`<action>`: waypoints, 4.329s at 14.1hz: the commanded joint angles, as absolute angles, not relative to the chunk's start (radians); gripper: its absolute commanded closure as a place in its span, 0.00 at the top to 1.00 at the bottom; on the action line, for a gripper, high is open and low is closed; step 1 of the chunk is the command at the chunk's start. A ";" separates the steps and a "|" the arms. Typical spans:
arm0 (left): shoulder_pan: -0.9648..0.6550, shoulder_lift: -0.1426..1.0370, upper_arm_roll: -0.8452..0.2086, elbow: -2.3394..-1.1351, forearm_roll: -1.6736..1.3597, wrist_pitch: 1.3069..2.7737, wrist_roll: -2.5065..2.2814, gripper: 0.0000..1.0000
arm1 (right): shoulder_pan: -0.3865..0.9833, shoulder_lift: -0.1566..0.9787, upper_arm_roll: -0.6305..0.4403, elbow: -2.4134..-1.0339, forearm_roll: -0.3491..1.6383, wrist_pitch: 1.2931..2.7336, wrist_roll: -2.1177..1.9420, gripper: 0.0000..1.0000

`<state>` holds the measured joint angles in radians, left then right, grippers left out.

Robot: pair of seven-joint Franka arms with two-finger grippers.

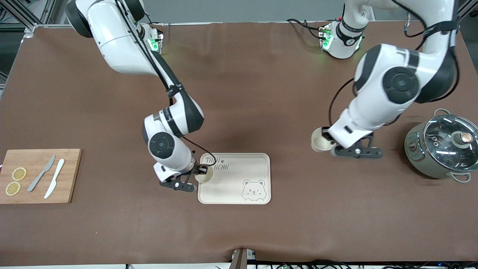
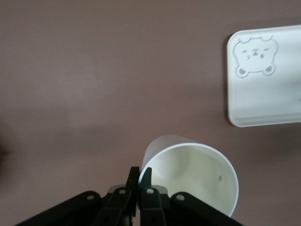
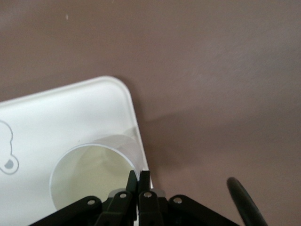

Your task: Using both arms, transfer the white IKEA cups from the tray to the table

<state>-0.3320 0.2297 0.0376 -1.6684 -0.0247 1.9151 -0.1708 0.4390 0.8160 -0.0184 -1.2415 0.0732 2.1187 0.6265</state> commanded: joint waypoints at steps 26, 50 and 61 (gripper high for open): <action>-0.255 0.104 0.029 -2.427 -0.083 2.562 -0.051 0.00 | -0.075 0.833 -0.003 -1.247 0.071 2.062 -0.299 0.00; -0.264 0.092 0.029 -1.963 -0.081 1.909 -0.081 1.00 | -0.008 0.456 -0.002 -1.266 0.021 1.749 0.008 1.00; -0.275 0.183 0.028 -1.551 -0.067 1.701 -0.140 1.00 | -0.017 0.187 -0.003 -1.266 0.034 1.500 0.164 1.00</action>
<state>-0.2729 0.1850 0.0288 -1.5906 -0.0660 1.7245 -0.1275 -0.0107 0.2433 -0.0084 -1.2286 0.0374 1.5223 0.1303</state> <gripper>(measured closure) 0.000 0.000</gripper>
